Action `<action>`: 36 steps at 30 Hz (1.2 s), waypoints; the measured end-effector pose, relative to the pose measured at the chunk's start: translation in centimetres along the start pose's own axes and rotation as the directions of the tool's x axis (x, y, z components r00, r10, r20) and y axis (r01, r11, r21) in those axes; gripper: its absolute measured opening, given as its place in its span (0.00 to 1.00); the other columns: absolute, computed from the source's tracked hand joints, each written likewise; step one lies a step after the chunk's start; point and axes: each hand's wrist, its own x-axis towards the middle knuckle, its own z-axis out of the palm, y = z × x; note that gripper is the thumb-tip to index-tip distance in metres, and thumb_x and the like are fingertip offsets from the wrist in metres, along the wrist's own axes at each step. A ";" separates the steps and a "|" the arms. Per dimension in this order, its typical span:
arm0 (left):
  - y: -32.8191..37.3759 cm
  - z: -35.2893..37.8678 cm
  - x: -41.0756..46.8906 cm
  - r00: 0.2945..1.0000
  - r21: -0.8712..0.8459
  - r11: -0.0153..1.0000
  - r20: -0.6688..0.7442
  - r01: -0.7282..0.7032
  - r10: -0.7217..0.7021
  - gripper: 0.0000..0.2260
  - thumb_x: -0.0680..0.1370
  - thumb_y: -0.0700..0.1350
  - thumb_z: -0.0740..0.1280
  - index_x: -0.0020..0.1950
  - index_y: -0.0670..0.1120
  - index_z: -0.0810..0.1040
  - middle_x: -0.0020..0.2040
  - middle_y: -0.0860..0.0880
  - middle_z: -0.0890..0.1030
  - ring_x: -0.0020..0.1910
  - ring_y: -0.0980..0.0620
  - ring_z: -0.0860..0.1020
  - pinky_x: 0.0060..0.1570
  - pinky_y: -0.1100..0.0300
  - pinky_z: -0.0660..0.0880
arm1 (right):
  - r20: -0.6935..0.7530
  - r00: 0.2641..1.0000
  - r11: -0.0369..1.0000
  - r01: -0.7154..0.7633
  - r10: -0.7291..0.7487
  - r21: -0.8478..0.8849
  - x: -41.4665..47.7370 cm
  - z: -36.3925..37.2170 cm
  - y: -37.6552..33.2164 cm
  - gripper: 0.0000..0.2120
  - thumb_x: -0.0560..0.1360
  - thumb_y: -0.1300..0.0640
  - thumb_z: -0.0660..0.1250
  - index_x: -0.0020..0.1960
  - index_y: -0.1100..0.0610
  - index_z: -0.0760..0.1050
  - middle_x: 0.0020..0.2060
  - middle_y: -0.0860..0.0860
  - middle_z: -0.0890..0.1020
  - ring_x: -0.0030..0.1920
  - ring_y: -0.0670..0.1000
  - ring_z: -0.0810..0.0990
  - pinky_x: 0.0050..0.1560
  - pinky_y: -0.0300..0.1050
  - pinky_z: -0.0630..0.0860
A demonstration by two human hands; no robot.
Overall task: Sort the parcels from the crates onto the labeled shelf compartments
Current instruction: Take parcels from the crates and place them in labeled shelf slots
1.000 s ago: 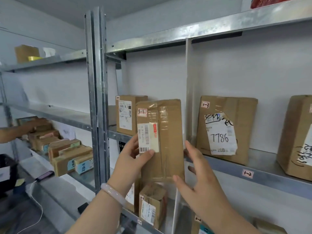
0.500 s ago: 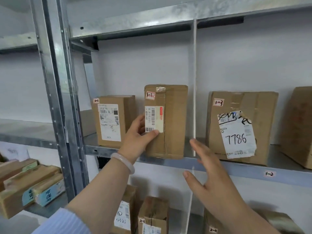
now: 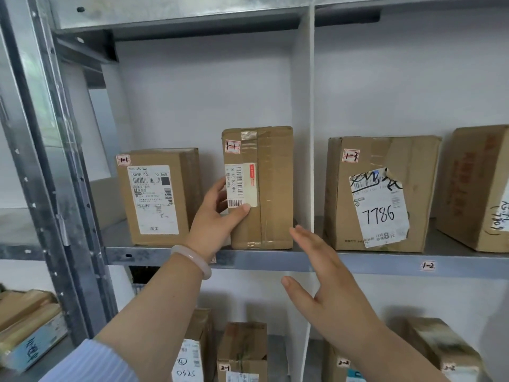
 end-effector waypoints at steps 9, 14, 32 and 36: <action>0.2 -0.4 -0.5 0.998 0.062 0.996 0.002 -0.060 0.060 0.31 0.77 0.45 0.72 0.77 0.59 0.63 0.66 0.66 0.75 0.67 0.64 0.72 0.70 0.57 0.69 | 0.012 0.999 0.999 0.032 -0.032 -0.022 -0.2 0.8 0.0 0.33 0.77 0.44 0.64 0.68 0.24 0.46 0.70 0.23 0.50 0.71 0.27 0.49 0.66 0.24 0.48; 0.7 -0.7 -2.7 0.994 0.190 0.979 -0.064 -0.078 0.092 0.32 0.76 0.48 0.72 0.74 0.64 0.60 0.69 0.63 0.71 0.71 0.55 0.70 0.72 0.48 0.69 | 0.046 0.995 0.996 0.084 -0.084 -0.002 -0.3 1.1 0.0 0.33 0.77 0.43 0.64 0.69 0.24 0.44 0.72 0.25 0.49 0.72 0.29 0.48 0.70 0.30 0.50; 2.5 3.9 -29.2 0.938 0.921 0.295 -0.309 0.255 0.154 0.29 0.75 0.60 0.64 0.73 0.50 0.71 0.68 0.47 0.76 0.66 0.47 0.75 0.65 0.49 0.74 | 0.472 0.736 0.865 0.481 -0.485 0.139 -8.5 2.3 2.3 0.40 0.75 0.34 0.60 0.77 0.38 0.39 0.73 0.31 0.41 0.75 0.38 0.38 0.77 0.43 0.44; 4.7 6.0 -37.0 0.897 0.895 0.195 -0.427 0.400 0.118 0.28 0.74 0.60 0.65 0.71 0.48 0.74 0.67 0.47 0.77 0.66 0.46 0.75 0.64 0.48 0.74 | 0.472 0.631 0.787 0.526 -0.616 0.322 -13.1 2.8 1.1 0.40 0.72 0.32 0.60 0.77 0.37 0.45 0.74 0.32 0.45 0.75 0.36 0.41 0.74 0.38 0.43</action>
